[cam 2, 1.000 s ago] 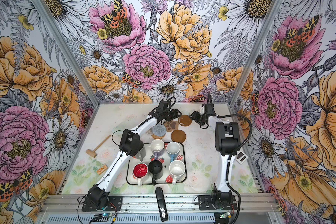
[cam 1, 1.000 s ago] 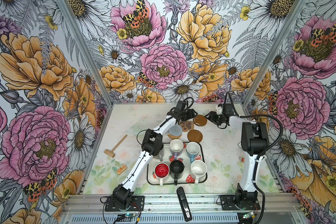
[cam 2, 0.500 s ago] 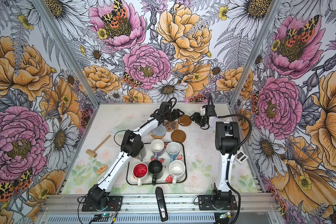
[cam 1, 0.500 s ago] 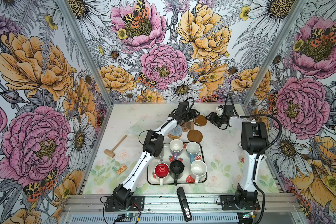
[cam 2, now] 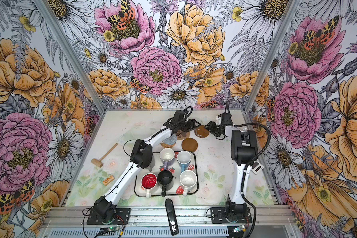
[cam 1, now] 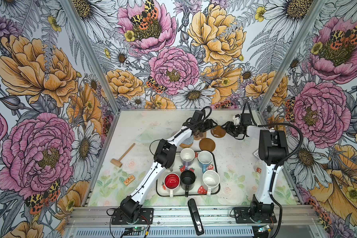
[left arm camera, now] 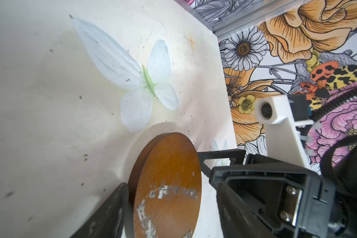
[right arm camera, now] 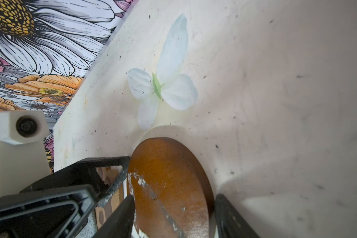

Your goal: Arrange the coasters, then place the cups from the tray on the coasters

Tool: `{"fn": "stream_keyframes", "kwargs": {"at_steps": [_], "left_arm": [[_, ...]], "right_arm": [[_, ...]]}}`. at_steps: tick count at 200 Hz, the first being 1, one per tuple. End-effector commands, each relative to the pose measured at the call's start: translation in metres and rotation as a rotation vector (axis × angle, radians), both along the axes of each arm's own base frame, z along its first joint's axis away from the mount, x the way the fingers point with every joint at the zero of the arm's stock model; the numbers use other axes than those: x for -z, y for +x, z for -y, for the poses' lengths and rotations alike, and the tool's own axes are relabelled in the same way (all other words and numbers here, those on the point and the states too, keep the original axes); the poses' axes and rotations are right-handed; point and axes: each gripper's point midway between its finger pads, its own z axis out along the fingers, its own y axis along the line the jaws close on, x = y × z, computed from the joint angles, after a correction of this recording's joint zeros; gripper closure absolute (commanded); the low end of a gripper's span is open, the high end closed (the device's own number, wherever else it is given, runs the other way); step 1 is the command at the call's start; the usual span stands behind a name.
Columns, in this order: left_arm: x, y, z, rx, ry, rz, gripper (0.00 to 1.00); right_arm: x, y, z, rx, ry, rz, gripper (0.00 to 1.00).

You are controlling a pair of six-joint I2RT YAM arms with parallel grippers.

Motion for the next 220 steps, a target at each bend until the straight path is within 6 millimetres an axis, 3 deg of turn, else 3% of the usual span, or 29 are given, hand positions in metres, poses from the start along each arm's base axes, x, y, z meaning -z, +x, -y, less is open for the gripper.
{"fn": "stream_keyframes", "kwargs": {"at_steps": [1, 102, 220], "left_arm": [[0.024, -0.028, 0.017, 0.077, 0.011, -0.064, 0.31], [0.026, -0.063, 0.041, 0.165, 0.013, -0.098, 0.33], [0.026, -0.071, 0.048, 0.183, 0.011, -0.099, 0.33]], "right_arm": [[-0.007, -0.009, 0.007, 0.016, -0.004, -0.002, 0.37], [-0.019, -0.037, 0.041, 0.098, -0.036, -0.005, 0.38], [-0.019, -0.050, 0.063, 0.145, -0.031, -0.016, 0.38]]}}
